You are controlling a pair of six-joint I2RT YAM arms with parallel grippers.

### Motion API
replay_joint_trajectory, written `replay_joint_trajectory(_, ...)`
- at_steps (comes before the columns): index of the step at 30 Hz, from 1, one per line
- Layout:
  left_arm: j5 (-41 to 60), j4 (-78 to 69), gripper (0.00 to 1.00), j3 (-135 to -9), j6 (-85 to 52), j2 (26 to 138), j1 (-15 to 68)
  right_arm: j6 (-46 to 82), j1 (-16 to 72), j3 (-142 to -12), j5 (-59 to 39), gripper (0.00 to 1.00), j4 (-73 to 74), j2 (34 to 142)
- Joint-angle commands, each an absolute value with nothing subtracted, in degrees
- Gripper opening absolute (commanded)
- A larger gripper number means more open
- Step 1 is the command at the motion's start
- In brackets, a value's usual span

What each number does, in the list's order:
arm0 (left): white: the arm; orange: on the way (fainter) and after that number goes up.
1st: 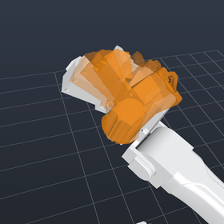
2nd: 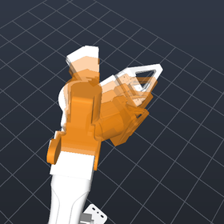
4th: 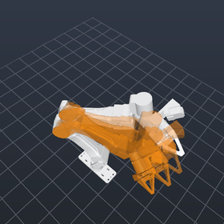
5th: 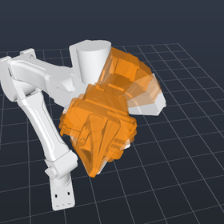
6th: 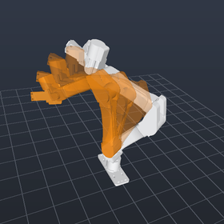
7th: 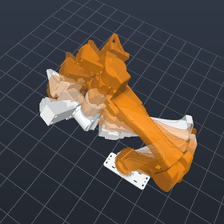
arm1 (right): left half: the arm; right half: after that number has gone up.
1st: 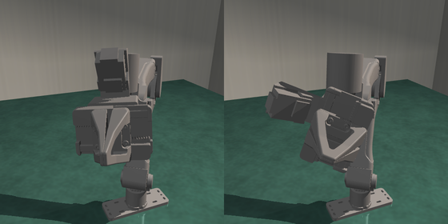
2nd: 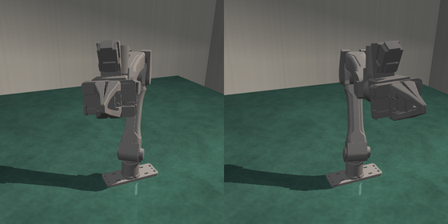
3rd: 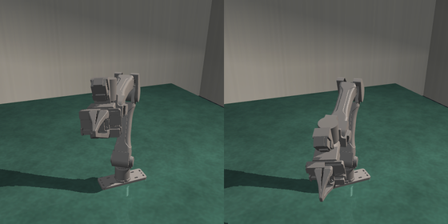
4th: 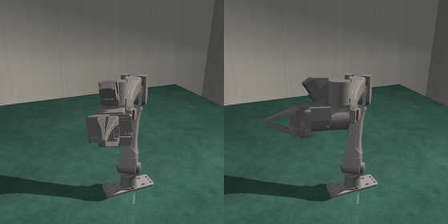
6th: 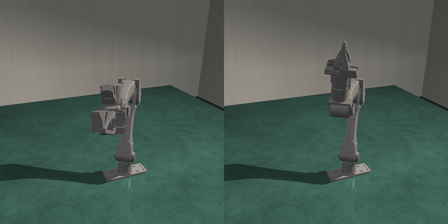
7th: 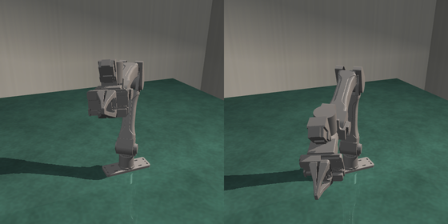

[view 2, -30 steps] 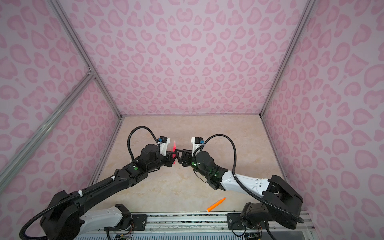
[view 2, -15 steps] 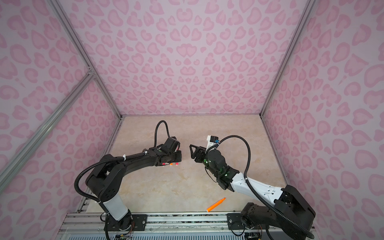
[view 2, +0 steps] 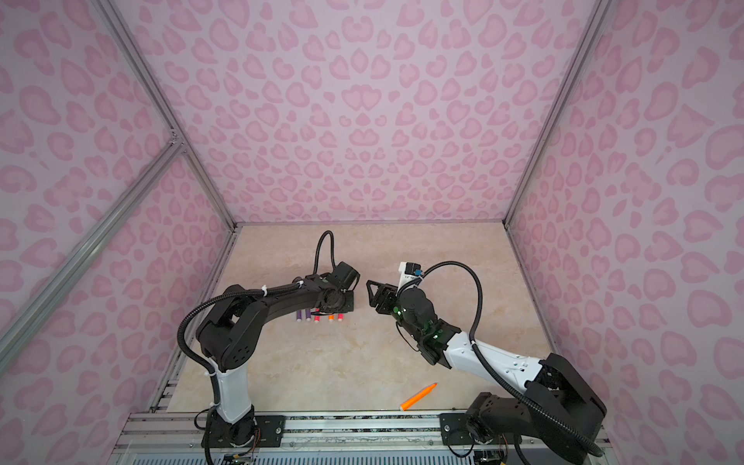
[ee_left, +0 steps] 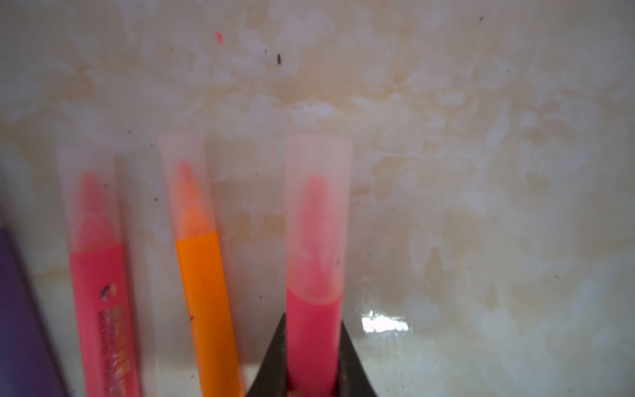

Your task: Insert the pens into the pen caps

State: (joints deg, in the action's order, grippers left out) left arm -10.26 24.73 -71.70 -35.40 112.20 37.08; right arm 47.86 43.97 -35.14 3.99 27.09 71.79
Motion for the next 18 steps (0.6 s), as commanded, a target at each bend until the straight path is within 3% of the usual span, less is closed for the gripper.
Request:
replay_joint_trajectory(1, -9.25, 30.09, 0.19, -71.61, -35.46, 113.44, 36.9, 47.79, 43.96, -35.29, 3.55, 0.69, 27.02, 72.0)
replay_joint_trajectory(8, -9.87, 29.63, 0.34, -70.75, -35.07, 111.84, 37.0, 47.73, 43.29, -35.03, 3.69, 0.69, 27.16, 71.68)
replay_joint_trajectory(18, -13.61, 26.77, 0.35, -68.52, -32.6, 104.96, 40.03, 47.26, 41.11, -33.75, 4.9, 0.69, 27.09, 70.02)
